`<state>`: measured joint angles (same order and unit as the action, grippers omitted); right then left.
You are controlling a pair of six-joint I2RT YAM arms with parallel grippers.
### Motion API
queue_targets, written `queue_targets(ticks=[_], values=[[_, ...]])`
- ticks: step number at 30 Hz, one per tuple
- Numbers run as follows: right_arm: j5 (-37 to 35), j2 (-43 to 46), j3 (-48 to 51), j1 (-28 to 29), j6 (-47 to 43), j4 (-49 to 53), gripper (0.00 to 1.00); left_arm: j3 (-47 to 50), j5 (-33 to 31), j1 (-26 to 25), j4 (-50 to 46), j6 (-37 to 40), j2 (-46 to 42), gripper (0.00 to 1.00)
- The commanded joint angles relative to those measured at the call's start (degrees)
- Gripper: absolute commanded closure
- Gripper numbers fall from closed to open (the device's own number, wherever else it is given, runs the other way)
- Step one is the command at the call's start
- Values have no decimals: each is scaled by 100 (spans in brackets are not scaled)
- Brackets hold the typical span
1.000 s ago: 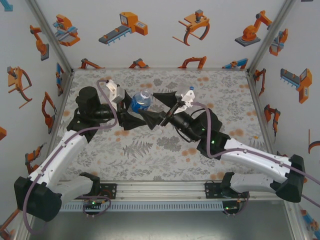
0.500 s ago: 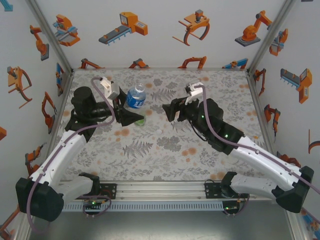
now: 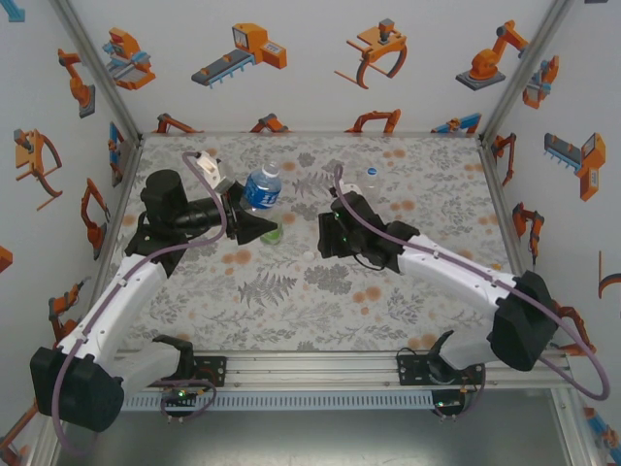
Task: Screw on the bottle caps
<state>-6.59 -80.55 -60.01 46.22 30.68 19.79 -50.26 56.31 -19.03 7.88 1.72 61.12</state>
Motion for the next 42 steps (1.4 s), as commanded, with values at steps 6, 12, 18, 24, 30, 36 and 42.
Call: queue_targets(ticks=[6,12,18,24,30,36,42], values=[[207,-736,-642,-109,235,270,47,-64,-285,40,-86,158,-219,100],[354,-1683,-1384,-32,215,670,52,-71,-302,46,-102,152,-242,100],[248,-2301,-1882,71,152,853,52,-89,-297,42,-123,149,-229,100],[195,-2759,-2304,112,22,1111,51,-98,-279,40,-120,135,-217,100],[226,-3207,-2656,139,-53,1261,52,-98,-288,44,-137,133,-218,100],[211,-3565,-2926,156,-106,1452,53,-96,-288,40,-135,144,-230,100],[179,-3701,-2891,164,-121,1506,54,-98,-288,44,-134,141,-223,100]])
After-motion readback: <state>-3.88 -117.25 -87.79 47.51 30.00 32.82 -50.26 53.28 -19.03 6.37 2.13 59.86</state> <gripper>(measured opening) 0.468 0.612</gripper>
